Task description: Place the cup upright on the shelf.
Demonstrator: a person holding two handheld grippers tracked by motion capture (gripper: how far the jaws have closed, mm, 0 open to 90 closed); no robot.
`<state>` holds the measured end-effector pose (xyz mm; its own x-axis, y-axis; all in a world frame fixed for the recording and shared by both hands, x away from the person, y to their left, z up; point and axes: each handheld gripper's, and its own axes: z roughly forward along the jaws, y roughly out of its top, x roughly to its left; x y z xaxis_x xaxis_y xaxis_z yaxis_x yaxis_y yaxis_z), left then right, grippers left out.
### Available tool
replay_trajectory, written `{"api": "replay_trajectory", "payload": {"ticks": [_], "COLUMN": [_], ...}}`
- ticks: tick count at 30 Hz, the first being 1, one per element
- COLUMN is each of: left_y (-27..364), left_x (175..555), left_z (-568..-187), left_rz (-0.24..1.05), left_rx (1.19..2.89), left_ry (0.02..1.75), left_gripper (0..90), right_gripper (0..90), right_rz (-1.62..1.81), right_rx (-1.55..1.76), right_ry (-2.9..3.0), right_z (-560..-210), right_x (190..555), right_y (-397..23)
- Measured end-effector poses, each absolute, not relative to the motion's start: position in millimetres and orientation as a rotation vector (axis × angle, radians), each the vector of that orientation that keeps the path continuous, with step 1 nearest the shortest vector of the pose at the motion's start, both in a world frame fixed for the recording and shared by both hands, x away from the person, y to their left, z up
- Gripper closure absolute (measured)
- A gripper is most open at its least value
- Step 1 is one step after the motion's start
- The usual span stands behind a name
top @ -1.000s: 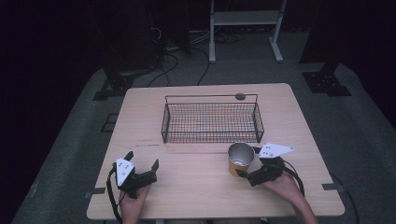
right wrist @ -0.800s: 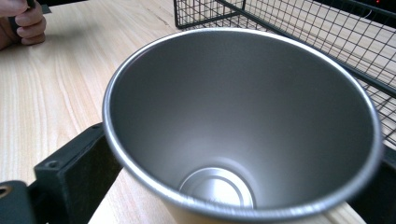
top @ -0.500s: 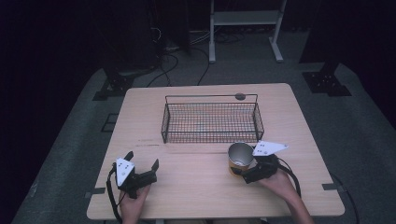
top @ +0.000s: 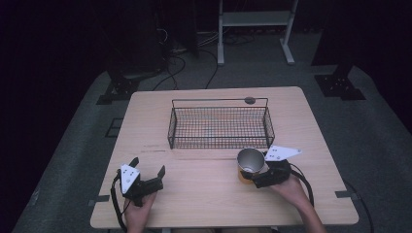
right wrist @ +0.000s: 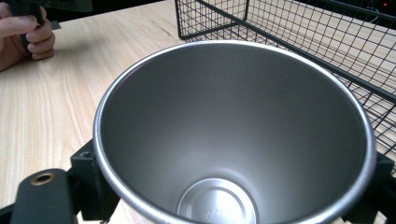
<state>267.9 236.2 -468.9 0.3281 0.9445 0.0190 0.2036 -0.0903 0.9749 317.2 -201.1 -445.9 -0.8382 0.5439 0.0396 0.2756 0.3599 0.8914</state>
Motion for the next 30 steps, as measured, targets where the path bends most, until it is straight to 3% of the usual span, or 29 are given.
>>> {"api": "replay_trajectory", "payload": {"ticks": [30], "left_y": [236.5], "left_x": [268.4], "left_z": [-469.0], "left_rz": [0.884], "left_rx": [1.543], "left_ry": [1.086], "left_gripper": [0.0], "right_gripper": [13.5], "right_rz": [1.633], "right_rx": [0.773], "right_ry": [2.344], "right_z": [-410.5], "right_x": [346.2], "right_y": [-210.5]}}
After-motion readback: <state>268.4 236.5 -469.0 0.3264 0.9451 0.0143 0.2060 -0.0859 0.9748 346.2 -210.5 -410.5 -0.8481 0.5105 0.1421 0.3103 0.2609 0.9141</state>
